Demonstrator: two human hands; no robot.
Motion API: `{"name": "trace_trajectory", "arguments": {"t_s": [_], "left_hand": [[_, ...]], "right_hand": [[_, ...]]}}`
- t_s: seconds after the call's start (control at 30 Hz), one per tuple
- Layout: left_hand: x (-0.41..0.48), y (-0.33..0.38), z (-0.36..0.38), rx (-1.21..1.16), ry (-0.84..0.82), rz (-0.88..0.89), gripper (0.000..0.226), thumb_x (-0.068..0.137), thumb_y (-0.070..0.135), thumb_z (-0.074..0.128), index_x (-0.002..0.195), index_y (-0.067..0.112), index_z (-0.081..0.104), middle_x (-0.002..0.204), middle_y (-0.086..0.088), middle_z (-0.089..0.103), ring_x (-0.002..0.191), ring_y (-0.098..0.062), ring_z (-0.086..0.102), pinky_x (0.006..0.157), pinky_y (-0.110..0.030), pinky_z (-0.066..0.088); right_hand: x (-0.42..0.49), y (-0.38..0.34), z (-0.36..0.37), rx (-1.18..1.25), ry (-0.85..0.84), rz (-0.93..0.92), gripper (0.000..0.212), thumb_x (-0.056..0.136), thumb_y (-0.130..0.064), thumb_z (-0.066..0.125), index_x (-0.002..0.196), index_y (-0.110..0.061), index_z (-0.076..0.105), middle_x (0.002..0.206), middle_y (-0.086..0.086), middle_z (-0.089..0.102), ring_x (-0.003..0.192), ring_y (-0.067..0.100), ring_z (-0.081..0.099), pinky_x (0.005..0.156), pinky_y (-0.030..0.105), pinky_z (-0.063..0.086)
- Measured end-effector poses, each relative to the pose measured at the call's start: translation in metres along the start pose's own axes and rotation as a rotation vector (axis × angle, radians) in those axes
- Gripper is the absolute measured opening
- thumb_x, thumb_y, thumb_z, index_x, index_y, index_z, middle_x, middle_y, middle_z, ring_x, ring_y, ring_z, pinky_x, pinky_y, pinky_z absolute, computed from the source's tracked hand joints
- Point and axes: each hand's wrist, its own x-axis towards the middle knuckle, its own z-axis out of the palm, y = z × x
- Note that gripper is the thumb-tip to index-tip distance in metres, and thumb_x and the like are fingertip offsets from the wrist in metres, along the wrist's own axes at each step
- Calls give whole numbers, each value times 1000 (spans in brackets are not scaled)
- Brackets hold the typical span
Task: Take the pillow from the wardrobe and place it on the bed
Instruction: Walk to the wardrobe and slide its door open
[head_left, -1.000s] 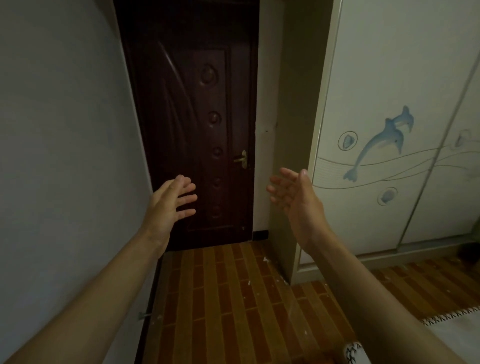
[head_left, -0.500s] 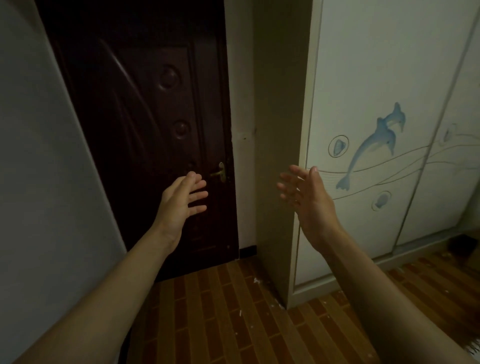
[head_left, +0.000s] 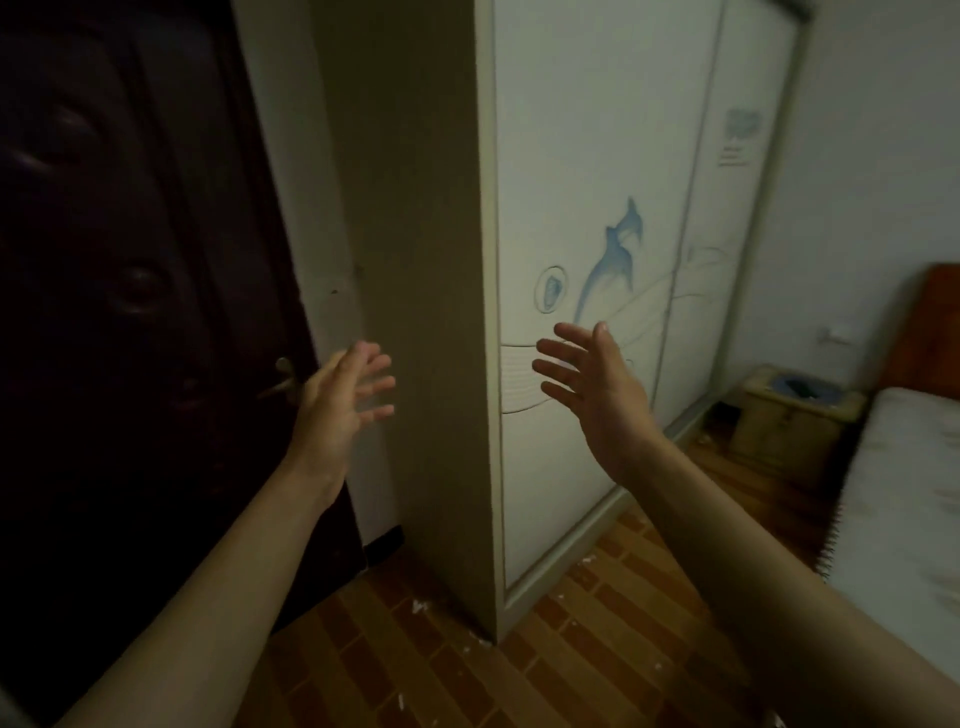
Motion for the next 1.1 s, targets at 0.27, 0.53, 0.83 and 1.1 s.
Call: {"name": "trace_trajectory", "arguments": {"t_s": [0.27,0.53,0.83,1.1], "left_hand": [[84,-33,39,-97,-266,-39,43,87,60,47,115,29,60,124,1,65,111,-16,64,90,-40,53],[129,-54,89,-143,-417,-38,44,91,56,45,119,25,60,123,0,65,111,-15,64,88,-37,54],[187,-74,173,-150,-551,-19,33,96,52,44,113,30,61,122,2,67,111,-15,65,87,-38,54],[258,-71,292,-167,-601,2,39,99,46,41,122,19,59,124,-3,65,113,-19,64,94,-43,54]], "right_hand": [[34,0,-13,-52,219,-36,54,103,-49,22,132,-15,52,131,9,61,118,25,61,105,45,46],[61,1,-40,-70,337,-59,55,103,-46,21,136,-12,49,132,10,60,121,26,59,106,43,45],[119,9,-99,-59,411,-129,53,102,-48,21,132,-16,52,131,9,61,119,24,60,106,45,44],[198,-12,-192,-36,490,-220,53,102,-49,21,130,-18,54,130,7,63,119,23,61,106,44,44]]}}
